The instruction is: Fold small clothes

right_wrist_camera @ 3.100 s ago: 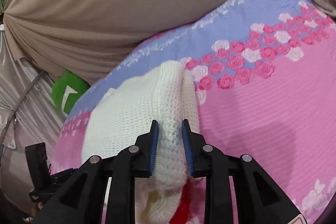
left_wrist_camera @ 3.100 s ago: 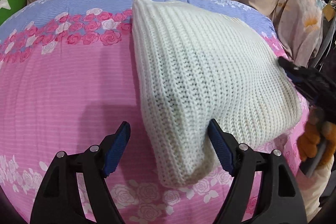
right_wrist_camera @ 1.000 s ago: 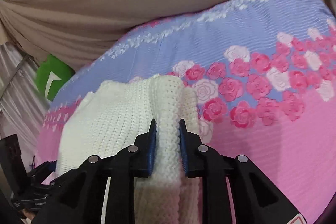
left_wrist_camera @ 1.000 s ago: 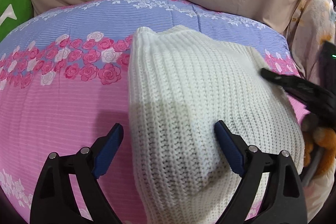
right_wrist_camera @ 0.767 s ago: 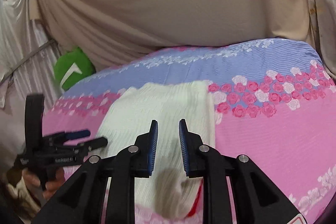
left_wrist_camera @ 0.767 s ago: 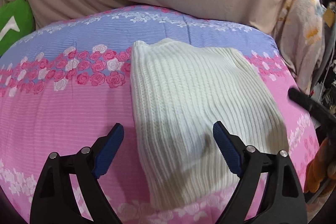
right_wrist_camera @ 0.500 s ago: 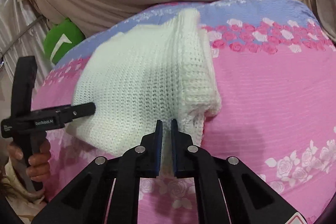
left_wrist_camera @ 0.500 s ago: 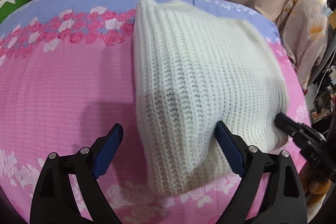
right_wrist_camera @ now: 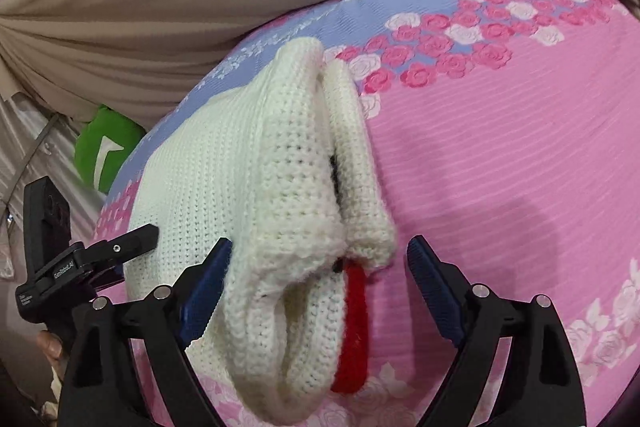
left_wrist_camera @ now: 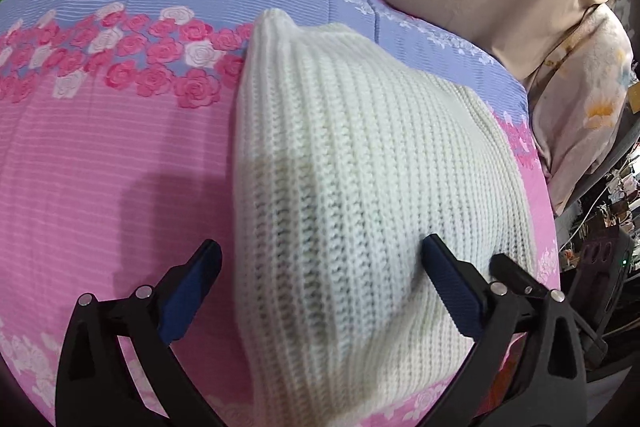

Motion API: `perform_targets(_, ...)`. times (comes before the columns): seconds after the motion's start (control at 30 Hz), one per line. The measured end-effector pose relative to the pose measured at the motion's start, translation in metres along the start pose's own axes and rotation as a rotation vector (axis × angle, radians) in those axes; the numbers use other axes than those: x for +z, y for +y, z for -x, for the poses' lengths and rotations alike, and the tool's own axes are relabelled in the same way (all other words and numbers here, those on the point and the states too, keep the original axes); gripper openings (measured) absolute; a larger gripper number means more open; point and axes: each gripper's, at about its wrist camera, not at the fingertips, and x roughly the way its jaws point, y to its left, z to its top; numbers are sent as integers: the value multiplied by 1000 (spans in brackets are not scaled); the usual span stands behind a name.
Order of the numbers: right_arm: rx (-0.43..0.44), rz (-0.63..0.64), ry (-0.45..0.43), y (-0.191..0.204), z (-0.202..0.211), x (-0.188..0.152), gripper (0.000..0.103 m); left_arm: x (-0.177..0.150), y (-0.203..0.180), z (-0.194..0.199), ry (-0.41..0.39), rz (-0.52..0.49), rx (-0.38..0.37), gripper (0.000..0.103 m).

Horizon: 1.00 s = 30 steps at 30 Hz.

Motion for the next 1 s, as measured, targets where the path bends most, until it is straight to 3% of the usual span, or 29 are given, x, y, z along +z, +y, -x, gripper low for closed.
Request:
perform_targets(0.17, 20, 28, -27, 6, -11, 4, 94, 4, -1, -17, 14, 22, -46, 98)
perform_targets(0.47, 48, 46, -40, 11, -22, 11, 94, 7, -12, -24, -28, -31, -5, 98)
perform_targets(0.6, 77, 15, -40, 8, -26, 17, 82, 9, -13, -26, -25, -32, -2, 98)
perform_targets(0.63, 98, 6, -29, 8, -28, 18, 76, 10, -13, -26, -24, -33, -2, 98)
perform_targets(0.67, 136, -15, -10, 6, -31, 19, 62, 10, -13, -26, -22, -35, -1, 98)
perform_targets(0.73, 167, -46, -7, 2, -31, 20, 56, 11, -15, -25, -15, -51, -2, 98)
perform_targets(0.8, 196, -61, -14, 2, -26, 20, 48, 12, -17, -22, -7, -70, -11, 91)
perform_targets(0.87, 231, -84, -25, 3, -18, 19, 46, 13, -22, -13, -5, -102, -23, 78)
perform_targets(0.93, 242, -73, -49, 9, -5, 18, 44, 13, -26, -2, -6, -132, -38, 57)
perform_targets(1.0, 259, -48, -83, 19, 14, 17, 44, 14, -29, 12, 2, -149, -96, 50)
